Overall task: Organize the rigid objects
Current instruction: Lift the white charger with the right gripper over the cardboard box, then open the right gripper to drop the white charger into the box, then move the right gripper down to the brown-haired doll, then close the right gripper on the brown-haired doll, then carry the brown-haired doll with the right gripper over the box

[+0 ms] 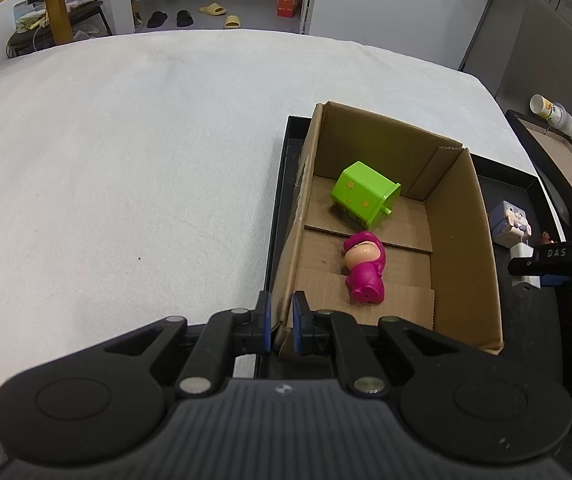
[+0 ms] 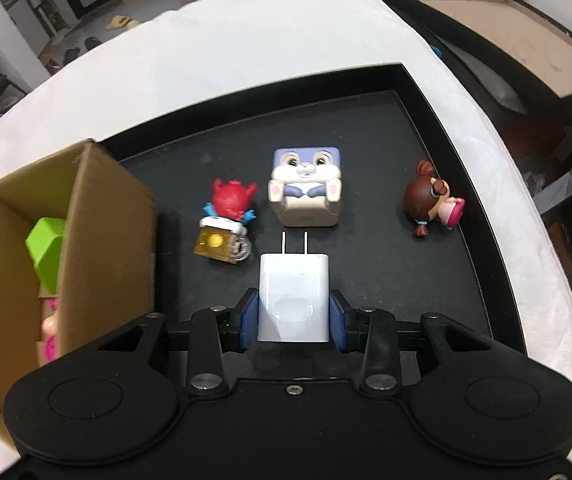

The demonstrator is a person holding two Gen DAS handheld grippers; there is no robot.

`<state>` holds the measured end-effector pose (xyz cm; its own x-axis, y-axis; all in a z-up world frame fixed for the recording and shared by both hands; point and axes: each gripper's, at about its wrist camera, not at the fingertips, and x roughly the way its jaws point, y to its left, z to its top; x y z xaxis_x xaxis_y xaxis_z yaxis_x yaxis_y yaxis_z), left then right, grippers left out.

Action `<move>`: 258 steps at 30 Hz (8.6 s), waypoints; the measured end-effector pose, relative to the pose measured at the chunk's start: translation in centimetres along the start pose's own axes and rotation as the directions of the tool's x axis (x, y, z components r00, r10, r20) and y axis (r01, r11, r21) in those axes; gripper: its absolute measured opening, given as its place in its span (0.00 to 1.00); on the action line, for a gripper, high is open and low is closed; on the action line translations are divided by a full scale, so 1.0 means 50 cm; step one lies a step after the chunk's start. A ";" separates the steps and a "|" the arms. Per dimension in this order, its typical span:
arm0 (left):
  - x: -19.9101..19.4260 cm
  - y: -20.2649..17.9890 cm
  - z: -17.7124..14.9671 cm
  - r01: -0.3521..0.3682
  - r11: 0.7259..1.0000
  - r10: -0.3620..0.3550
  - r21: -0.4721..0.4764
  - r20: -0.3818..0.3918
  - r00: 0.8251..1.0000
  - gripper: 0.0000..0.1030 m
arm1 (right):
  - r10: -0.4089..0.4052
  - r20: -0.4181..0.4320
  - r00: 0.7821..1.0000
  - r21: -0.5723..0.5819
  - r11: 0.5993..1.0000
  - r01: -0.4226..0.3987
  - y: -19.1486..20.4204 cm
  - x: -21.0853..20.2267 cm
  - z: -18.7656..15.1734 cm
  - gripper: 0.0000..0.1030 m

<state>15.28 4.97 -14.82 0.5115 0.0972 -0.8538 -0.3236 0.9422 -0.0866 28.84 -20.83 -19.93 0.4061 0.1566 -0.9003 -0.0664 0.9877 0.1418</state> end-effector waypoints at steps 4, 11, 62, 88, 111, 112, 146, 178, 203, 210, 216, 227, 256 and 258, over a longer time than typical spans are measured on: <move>-0.001 0.000 0.000 0.000 1.000 0.000 0.000 0.001 1.000 0.09 | 0.024 0.025 0.999 -0.011 1.000 -0.024 0.011 -0.031 -0.005 0.35; -0.005 0.000 -0.001 -0.001 1.000 0.001 0.000 0.007 1.000 0.09 | 0.086 0.073 0.994 -0.032 0.996 -0.084 0.046 -0.078 0.012 0.35; 0.001 0.013 -0.003 0.036 0.999 -0.036 -0.021 0.003 0.999 0.09 | 0.173 0.073 0.982 -0.326 0.935 -0.141 0.301 -0.065 0.033 0.35; -0.004 0.013 -0.006 0.026 1.000 -0.026 -0.016 0.014 1.000 0.09 | 0.204 0.138 0.969 -0.176 0.968 -0.179 0.149 -0.139 0.049 0.41; -0.012 0.019 -0.005 0.031 0.998 -0.031 -0.046 0.016 0.999 0.10 | 0.096 0.197 0.976 -0.017 0.995 -0.095 -0.061 -0.165 0.062 0.46; -0.013 0.018 -0.005 0.030 0.999 -0.029 -0.045 0.017 0.999 0.10 | 0.090 0.198 0.976 -0.007 0.996 -0.091 -0.071 -0.164 0.064 0.46; -0.010 -0.003 -0.006 -0.018 1.000 0.018 -0.001 0.020 1.000 0.09 | 0.105 0.078 0.991 0.228 0.966 -0.120 -0.168 0.018 0.041 0.45; -0.005 -0.011 -0.009 -0.028 0.999 0.028 0.016 0.018 0.999 0.09 | 0.053 0.031 0.998 0.329 0.942 -0.060 -0.193 0.091 0.083 0.15; -0.004 -0.005 -0.005 -0.002 1.000 0.001 0.003 0.018 1.000 0.09 | 0.035 0.032 0.999 0.498 0.866 -0.046 -0.232 0.093 0.100 0.48; -0.003 -0.005 -0.005 0.000 1.000 0.000 0.001 0.017 1.000 0.09 | -0.016 0.016 1.000 0.586 0.810 0.003 -0.230 0.101 0.119 0.48; 0.000 -0.004 -0.005 0.001 1.000 -0.001 -0.003 0.015 1.000 0.09 | -0.058 0.011 0.998 0.636 0.771 0.038 -0.223 0.107 0.127 0.51; 0.004 -0.003 -0.004 -0.006 1.000 0.006 -0.004 0.011 1.000 0.09 | -0.092 -0.002 0.996 0.593 0.801 0.075 -0.212 0.096 0.123 0.43; -0.008 0.001 -0.005 -0.009 0.999 0.009 -0.038 0.021 1.000 0.09 | 0.109 0.164 0.980 0.344 0.925 -0.160 -0.094 -0.088 0.062 0.43; -0.011 0.000 -0.004 -0.003 0.999 0.004 -0.042 0.024 1.000 0.09 | 0.122 0.175 0.977 0.324 0.930 -0.175 -0.081 -0.102 0.061 0.43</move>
<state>14.83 4.88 -14.45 0.5288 0.1087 -0.8417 -0.3581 0.9277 -0.1052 29.79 -25.62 -14.64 0.5484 0.2741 -0.7900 0.1627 0.8917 0.4224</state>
